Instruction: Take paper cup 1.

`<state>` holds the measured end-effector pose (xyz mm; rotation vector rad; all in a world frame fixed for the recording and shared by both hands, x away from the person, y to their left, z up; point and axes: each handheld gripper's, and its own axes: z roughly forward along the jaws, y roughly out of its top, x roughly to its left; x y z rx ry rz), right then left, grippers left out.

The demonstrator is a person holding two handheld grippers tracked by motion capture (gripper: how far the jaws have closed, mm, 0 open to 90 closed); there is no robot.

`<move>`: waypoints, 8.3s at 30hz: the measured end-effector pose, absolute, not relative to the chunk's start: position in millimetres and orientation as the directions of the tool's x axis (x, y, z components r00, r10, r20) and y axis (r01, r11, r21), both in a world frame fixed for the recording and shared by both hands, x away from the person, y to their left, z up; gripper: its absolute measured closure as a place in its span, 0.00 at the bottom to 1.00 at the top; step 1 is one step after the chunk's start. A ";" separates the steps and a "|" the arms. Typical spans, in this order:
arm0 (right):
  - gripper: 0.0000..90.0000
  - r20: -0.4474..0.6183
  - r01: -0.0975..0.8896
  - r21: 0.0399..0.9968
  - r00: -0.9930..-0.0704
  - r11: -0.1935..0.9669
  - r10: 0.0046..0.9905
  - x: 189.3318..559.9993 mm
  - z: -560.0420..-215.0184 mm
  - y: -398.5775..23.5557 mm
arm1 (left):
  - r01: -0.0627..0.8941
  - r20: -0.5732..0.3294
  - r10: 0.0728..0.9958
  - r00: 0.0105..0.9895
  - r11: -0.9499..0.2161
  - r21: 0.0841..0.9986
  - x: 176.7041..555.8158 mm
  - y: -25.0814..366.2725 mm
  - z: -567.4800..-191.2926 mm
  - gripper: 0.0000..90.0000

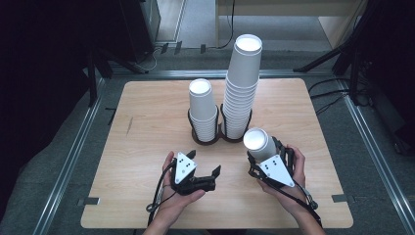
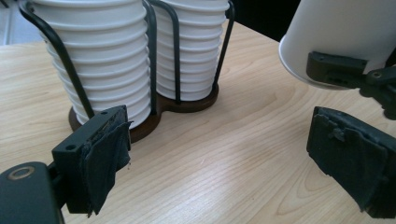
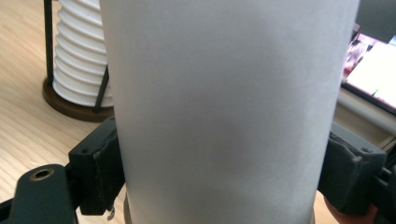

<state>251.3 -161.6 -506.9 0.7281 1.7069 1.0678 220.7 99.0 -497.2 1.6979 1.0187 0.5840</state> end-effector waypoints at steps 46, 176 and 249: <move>0.17 -0.827 -0.358 0.553 -0.343 0.752 0.445 227.1 -531.2 -122.1 | 0.263 -0.064 0.675 0.735 -0.197 0.944 207.6 78.2 -485.9 0.08; 0.00 0.240 0.288 0.953 -0.528 -0.095 0.815 216.7 -470.1 -127.3 | 0.135 -0.060 0.806 0.589 -0.025 0.991 213.4 113.1 -482.1 0.26; 0.15 0.967 0.737 0.254 -0.187 -0.626 0.172 235.3 -504.4 -147.2 | 0.039 -0.019 0.746 0.666 -0.009 0.999 187.1 55.8 -507.2 0.20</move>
